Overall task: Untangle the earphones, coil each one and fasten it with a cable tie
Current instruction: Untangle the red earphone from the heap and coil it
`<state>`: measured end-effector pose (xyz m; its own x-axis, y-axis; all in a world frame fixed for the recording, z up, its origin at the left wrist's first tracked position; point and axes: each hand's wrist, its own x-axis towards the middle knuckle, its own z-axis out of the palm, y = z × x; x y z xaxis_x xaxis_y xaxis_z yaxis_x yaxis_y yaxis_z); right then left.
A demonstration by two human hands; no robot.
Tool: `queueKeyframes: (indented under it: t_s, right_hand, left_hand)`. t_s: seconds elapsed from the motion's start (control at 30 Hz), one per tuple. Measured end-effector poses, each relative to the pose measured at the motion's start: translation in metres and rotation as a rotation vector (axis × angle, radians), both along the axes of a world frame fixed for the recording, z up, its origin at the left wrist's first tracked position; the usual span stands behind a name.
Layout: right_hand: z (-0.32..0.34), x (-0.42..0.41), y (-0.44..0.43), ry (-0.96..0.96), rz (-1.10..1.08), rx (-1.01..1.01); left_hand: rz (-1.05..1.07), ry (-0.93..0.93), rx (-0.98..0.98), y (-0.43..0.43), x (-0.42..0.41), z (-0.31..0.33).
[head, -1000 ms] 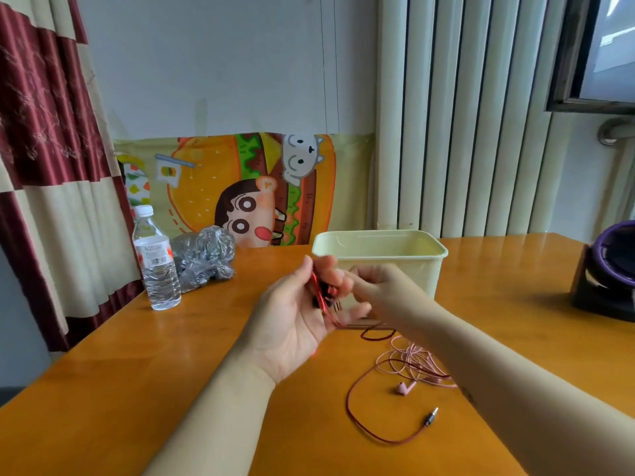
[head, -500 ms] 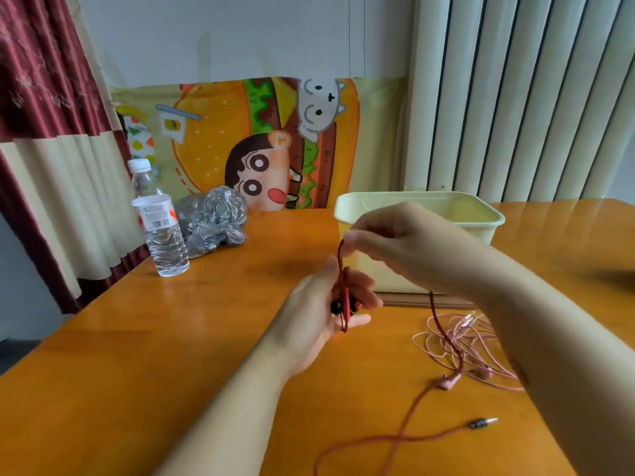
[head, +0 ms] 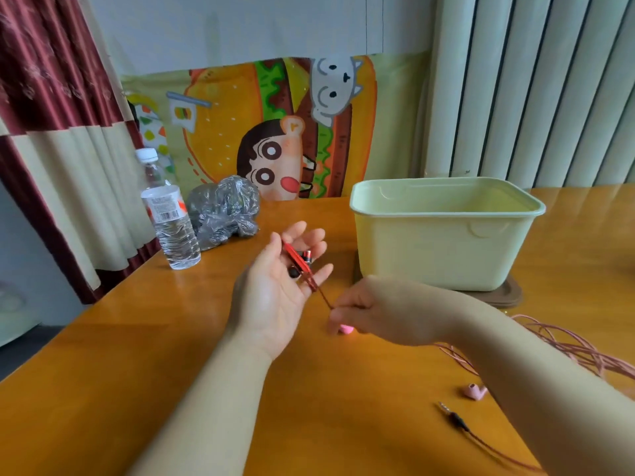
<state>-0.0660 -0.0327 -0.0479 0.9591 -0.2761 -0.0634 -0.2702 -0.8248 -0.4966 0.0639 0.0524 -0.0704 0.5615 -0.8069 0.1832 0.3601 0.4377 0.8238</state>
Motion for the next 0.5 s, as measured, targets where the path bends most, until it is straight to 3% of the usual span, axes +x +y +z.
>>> queueKeyframes:
  t_s: [0.1, 0.23, 0.37, 0.5]
  right_hand:
    - [0.02, -0.009, 0.007, -0.06, 0.026, -0.042]
    - [0.041, -0.022, -0.002, -0.439, -0.119, -0.106]
    - [0.033, -0.022, -0.02, -0.639, -0.264, 0.019]
    - [0.005, -0.009, -0.019, -0.475, -0.218, 0.152]
  left_hand:
    - [0.032, -0.275, 0.141, 0.002, -0.002, -0.005]
    - [-0.206, -0.367, 0.214, 0.003, -0.02, -0.007]
    - [-0.42, -0.266, 0.17, 0.005, -0.028, -0.006]
    - [-0.589, -0.004, 0.014, 0.008, -0.023, 0.001]
